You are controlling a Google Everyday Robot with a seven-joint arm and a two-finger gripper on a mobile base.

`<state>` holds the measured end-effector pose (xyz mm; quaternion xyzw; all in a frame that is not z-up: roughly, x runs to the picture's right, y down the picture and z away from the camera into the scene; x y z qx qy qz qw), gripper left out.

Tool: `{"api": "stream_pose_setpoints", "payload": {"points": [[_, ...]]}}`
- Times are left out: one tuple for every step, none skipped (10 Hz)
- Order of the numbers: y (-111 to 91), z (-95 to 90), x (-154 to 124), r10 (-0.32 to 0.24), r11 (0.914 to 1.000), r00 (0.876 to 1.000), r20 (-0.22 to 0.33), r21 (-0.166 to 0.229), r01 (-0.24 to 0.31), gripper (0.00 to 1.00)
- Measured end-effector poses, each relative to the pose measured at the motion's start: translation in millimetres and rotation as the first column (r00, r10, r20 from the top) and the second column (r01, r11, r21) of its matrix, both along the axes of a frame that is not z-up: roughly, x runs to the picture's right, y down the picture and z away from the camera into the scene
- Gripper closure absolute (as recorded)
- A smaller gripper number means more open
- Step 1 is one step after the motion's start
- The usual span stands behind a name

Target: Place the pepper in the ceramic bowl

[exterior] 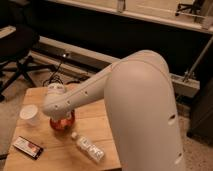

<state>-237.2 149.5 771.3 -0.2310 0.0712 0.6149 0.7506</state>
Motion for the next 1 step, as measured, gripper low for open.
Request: {"api": "stream_pose_setpoints", "payload": {"points": [[1.0, -0.8, 2.4, 0.006, 0.9999, 1.0, -0.005, -0.009, -0.006, 0.2]]}}
